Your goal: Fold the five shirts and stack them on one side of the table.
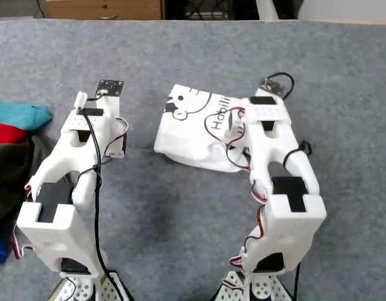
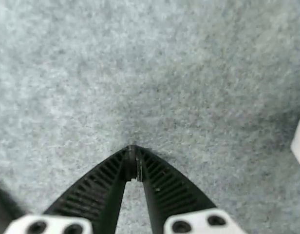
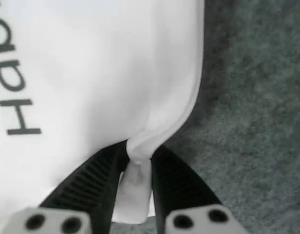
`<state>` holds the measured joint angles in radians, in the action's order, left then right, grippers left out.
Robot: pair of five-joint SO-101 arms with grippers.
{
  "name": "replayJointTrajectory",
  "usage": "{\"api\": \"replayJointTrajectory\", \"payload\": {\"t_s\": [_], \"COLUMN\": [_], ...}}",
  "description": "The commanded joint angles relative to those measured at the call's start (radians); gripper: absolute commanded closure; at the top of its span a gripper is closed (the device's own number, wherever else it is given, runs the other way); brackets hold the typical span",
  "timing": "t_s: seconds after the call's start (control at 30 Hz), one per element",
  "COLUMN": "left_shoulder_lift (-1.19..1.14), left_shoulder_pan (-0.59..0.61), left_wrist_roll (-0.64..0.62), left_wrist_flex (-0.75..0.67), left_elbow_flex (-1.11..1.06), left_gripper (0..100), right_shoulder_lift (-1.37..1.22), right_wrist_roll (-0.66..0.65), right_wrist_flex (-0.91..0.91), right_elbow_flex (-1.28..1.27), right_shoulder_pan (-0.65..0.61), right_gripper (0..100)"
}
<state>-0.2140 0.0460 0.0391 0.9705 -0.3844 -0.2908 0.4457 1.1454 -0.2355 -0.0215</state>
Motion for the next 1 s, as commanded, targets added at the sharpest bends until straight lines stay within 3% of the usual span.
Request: {"api": "replayJointTrajectory", "payload": {"t_s": [0.0, 0.3, 0.5, 0.8, 0.97], "left_shoulder_lift": [0.021, 0.021, 0.021, 0.021, 0.023], "left_shoulder_pan": [0.013, 0.015, 0.015, 0.015, 0.015], "left_wrist_roll": [0.011, 0.011, 0.011, 0.011, 0.005], "left_wrist_flex": [-0.002, -0.002, -0.002, -0.002, -0.003], "left_elbow_flex": [-0.015, -0.015, -0.015, -0.015, -0.015], "left_gripper": [97, 97, 97, 97, 97], "right_shoulder_lift": [0.079, 0.035, -0.067, -0.084, -0.022], "right_wrist_roll": [-0.127, -0.526, -0.637, -0.644, -0.565], "right_wrist_flex": [-0.015, -0.012, -0.005, 0.006, 0.072], "right_elbow_flex": [0.076, 0.311, 0.404, 0.41, 0.483], "right_shoulder_pan": [0.034, 0.339, 0.479, 0.388, 0.269], "right_gripper": [98.3, 98.4, 98.4, 98.4, 98.4]}}
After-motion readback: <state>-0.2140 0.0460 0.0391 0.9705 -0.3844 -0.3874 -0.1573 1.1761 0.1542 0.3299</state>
